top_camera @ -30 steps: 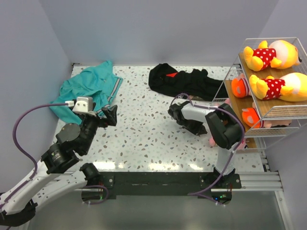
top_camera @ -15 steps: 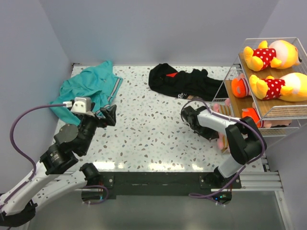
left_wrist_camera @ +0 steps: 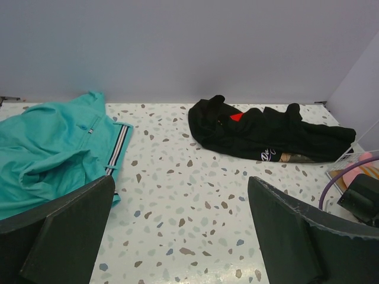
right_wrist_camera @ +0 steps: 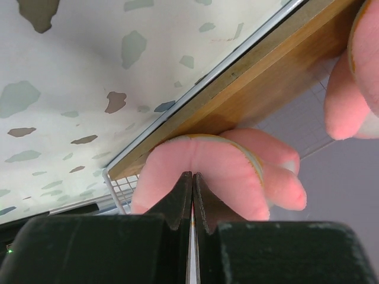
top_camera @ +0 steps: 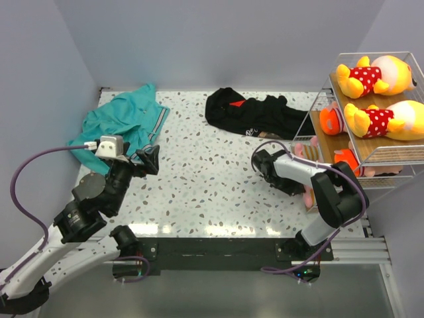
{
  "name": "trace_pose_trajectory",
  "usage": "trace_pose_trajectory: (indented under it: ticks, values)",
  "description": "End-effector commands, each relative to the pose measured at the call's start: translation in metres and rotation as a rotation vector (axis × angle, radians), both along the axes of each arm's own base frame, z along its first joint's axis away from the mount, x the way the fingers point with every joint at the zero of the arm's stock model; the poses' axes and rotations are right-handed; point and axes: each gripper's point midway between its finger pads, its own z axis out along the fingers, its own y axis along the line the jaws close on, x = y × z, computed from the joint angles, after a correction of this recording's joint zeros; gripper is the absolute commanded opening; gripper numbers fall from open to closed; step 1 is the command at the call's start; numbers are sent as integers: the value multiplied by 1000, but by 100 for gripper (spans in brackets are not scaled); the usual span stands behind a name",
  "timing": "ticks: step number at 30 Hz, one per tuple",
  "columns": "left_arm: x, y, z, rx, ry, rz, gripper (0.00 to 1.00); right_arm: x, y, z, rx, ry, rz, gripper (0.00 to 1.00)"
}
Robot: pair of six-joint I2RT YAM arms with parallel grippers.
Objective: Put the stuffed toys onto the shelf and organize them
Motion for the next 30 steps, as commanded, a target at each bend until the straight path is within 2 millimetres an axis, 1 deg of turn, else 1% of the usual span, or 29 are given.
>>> trace_pose_trajectory:
  ticks: [1,7,9,12,15,16,18,19,20,22,23,24,26,27,28,29,30]
  values:
    - [0,4,9,-33,-26,16,100,7,-5,8,-20,-20,5,0]
    - [0,4,8,-33,-23,17,100,9,-8,10,-25,-25,44,0]
    - [1,2,8,-35,-20,14,100,12,-3,11,-1,-30,66,0]
    - [1,2,8,-38,-18,14,100,23,11,17,28,-70,119,0]
    - [1,5,8,-38,-17,27,100,32,35,23,11,-86,207,0]
    - [1,5,9,-42,-18,30,100,39,55,28,25,-111,257,0]
    - [2,8,11,-40,-20,44,100,46,76,28,61,-139,275,0]
    - [2,9,11,-39,-19,52,100,54,92,34,108,-172,280,0]
    - [2,10,13,-40,-19,58,100,54,105,30,179,-165,275,0]
    - [3,11,15,-44,-16,64,100,66,129,37,294,-231,271,0]
    - [3,11,15,-46,-13,68,100,68,138,38,339,-246,273,0]
    - [3,12,15,-54,-10,79,100,71,151,37,417,-256,273,0]
    - [4,13,15,-63,-11,84,100,74,170,49,512,-304,289,0]
    - [5,13,13,-63,-11,91,100,76,186,52,600,-325,289,2]
    - [5,13,13,-62,-12,94,100,79,196,68,671,-382,284,4]
    - [6,13,13,-59,-11,95,100,80,207,77,755,-430,227,7]
    - [6,12,13,-53,-12,94,100,82,218,90,831,-472,206,18]
